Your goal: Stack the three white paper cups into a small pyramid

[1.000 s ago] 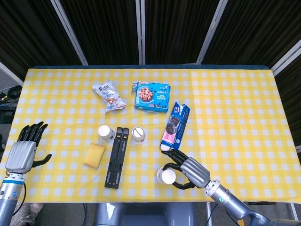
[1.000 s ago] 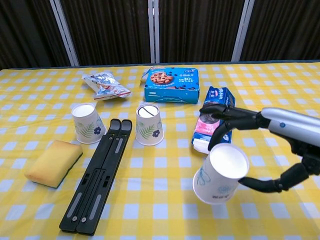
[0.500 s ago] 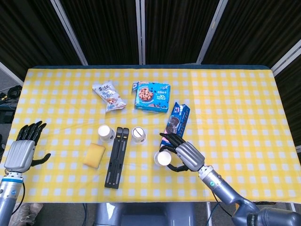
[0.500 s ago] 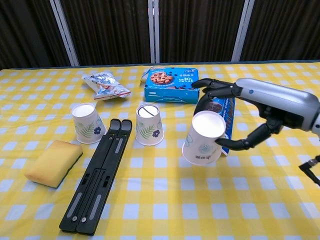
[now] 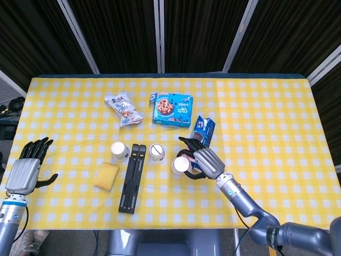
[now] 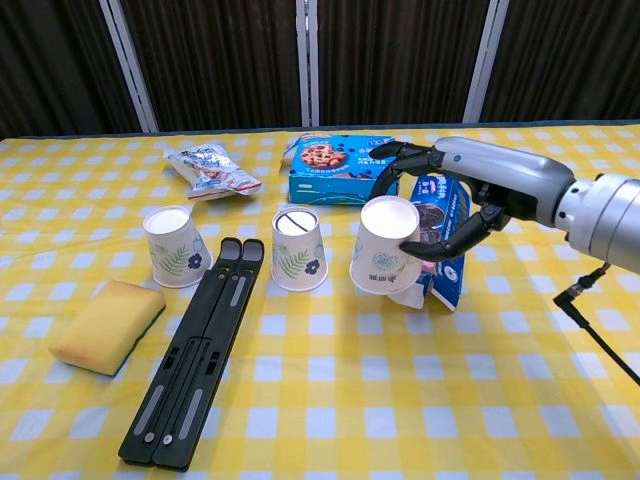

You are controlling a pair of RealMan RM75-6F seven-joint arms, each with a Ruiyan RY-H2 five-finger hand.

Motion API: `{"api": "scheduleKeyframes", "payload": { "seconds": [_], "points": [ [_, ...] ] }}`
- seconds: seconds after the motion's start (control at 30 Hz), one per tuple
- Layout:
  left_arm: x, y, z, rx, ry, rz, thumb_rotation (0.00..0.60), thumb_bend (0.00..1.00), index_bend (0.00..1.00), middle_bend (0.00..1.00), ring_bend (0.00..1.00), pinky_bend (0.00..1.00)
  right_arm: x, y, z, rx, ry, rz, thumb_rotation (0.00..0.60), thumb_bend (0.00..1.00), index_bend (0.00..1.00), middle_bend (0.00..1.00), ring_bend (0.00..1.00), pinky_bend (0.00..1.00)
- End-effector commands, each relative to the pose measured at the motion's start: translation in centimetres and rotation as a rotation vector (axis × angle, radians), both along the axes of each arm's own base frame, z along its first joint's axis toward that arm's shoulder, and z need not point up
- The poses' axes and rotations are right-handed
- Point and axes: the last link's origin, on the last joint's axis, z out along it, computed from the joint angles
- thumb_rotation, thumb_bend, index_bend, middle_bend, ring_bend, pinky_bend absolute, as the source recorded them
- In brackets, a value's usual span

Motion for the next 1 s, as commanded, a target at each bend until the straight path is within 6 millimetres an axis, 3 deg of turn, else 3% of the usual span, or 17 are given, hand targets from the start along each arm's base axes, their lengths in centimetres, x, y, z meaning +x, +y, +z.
{"api": "scheduleKeyframes", "payload": {
  "seconds": [0.03, 0.57, 1.0],
  "points": [
    [0.0, 0.1, 0.0, -0.002, 0.0, 0.002, 0.6, 0.24, 0.0, 0.0, 0.0, 0.0, 0.0, -0.3, -0.2, -0.001, 0.002, -0.006, 0.6, 0.26, 0.43, 0.0, 0.0, 0.0],
    [-0.3, 0.4, -0.6, -0.032, 0.004, 0.013, 0.6, 0.24, 0.0, 0.0, 0.0, 0.0, 1.4, -3.0, -2.3, 0.011, 0.015, -0.049, 0.6, 0.26, 0.44, 0.0, 0.0, 0.0],
    [-0.5, 0.5, -0.5, -0.029, 0.004, 0.026, 0.6, 0.24, 0.0, 0.0, 0.0, 0.0, 1.1, -4.1, -3.2, 0.019, 0.03, -0.082, 0.6, 0.26, 0.44, 0.0, 0.0, 0.0]
  ]
}}
